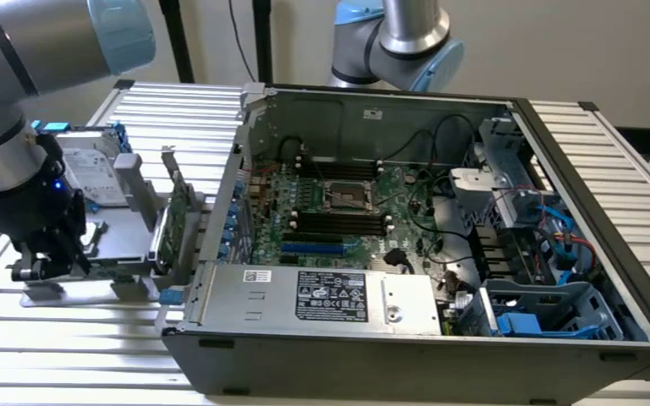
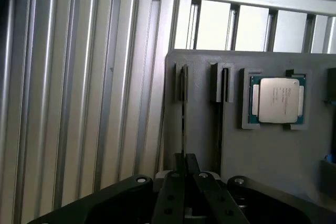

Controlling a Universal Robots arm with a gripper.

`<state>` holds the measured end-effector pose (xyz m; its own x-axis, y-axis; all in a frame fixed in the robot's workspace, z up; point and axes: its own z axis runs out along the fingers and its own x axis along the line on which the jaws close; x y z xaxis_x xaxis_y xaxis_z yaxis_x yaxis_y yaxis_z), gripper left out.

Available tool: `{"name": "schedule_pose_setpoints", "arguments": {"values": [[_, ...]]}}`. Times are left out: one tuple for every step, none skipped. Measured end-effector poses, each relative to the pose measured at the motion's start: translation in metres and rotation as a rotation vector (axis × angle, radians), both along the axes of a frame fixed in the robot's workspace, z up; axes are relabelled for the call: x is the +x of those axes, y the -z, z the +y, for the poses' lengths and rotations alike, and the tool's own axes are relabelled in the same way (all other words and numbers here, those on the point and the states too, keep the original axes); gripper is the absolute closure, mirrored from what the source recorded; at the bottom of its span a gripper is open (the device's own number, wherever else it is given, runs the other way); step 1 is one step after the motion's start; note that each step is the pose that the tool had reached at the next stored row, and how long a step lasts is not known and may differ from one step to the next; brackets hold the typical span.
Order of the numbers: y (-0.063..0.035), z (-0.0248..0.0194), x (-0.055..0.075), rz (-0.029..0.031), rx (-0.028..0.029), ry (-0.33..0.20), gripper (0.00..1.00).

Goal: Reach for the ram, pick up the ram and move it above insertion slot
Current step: 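Pick up the ram and move it above insertion slot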

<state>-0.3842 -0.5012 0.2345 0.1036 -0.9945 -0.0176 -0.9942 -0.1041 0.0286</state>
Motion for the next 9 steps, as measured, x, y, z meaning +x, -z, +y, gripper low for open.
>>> {"name": "schedule_pose_setpoints", "arguments": {"values": [[-0.0045,0.0,0.0,0.0,0.0,0.0,0.88],[-0.009,0.0,0.0,-0.0001,0.0001,0.0,0.88],[-0.0135,0.0,0.0,0.0,0.0,0.0,0.88],[-0.018,0.0,0.0,0.0,-0.0001,0.0,0.88],[-0.0225,0.0,0.0,-0.0001,0.0001,0.0,0.88],[-0.0273,0.0,0.0,0.0001,-0.0001,0.0,0.88],[-0.0317,0.0,0.0,-0.0001,0.0,0.0,0.88],[-0.0363,0.0,0.0,0.0,0.0,0.0,0.88],[-0.0407,0.0,0.0,0.0,0.0,0.0,0.88]]}}
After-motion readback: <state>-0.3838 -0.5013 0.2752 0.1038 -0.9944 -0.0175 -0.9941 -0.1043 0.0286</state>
